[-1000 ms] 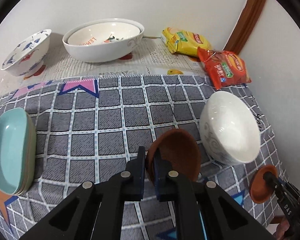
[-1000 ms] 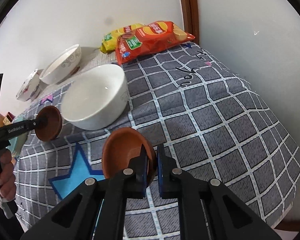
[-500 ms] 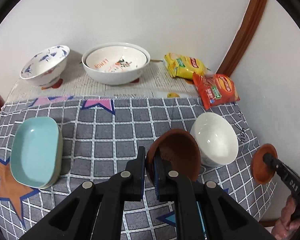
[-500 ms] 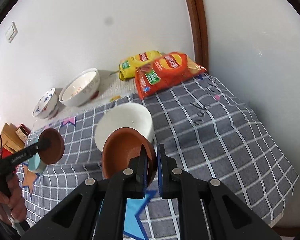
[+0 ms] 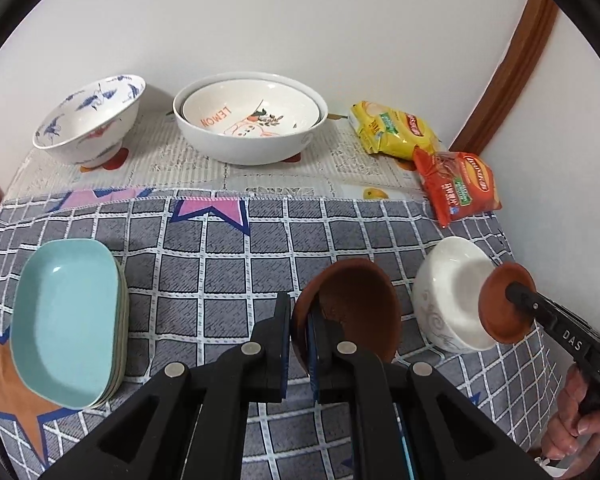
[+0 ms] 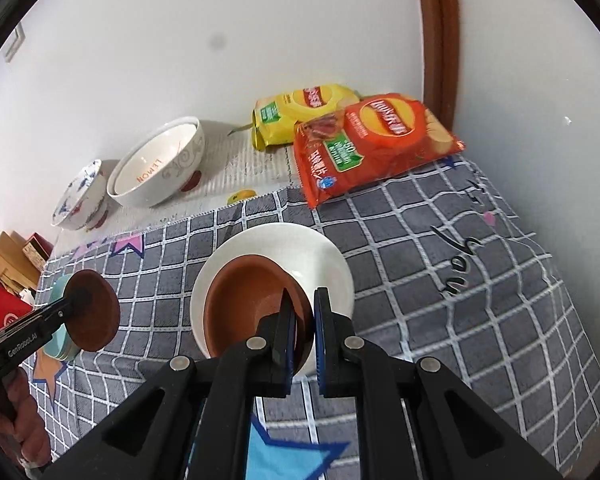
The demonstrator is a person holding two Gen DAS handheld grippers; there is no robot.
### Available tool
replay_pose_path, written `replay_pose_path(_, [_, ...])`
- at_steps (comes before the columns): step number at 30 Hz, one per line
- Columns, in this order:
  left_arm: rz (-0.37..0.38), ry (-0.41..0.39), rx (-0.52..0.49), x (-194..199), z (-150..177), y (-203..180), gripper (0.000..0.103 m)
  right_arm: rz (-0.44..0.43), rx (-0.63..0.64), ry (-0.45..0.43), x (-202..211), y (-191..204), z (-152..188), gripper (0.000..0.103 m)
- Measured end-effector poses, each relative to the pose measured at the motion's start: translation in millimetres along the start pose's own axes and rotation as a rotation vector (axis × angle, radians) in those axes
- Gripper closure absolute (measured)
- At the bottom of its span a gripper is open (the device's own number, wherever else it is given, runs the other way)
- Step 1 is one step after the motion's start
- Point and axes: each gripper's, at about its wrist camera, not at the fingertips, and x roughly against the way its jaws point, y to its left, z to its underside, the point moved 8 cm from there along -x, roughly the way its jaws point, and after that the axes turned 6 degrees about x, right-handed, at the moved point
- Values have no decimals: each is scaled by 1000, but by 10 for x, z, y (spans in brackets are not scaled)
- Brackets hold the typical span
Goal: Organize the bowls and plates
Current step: 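Lower the right gripper's brown dish into the white bowl while the left gripper holds its dish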
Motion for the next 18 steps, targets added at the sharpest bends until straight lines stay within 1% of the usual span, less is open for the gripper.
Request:
replay_pose_path(5, [7,21,-14,-149,-4,-12,95,21,14,28,-225,23,-42,94])
replay_pose_path(11, [40,26,-13,-237,-37,-51,95,48,53,54,-417,65,-23,94])
replay_pose_path(18, [52,29,-15,-282,-42,-85,95,71,69,71,-515,63,-17,94])
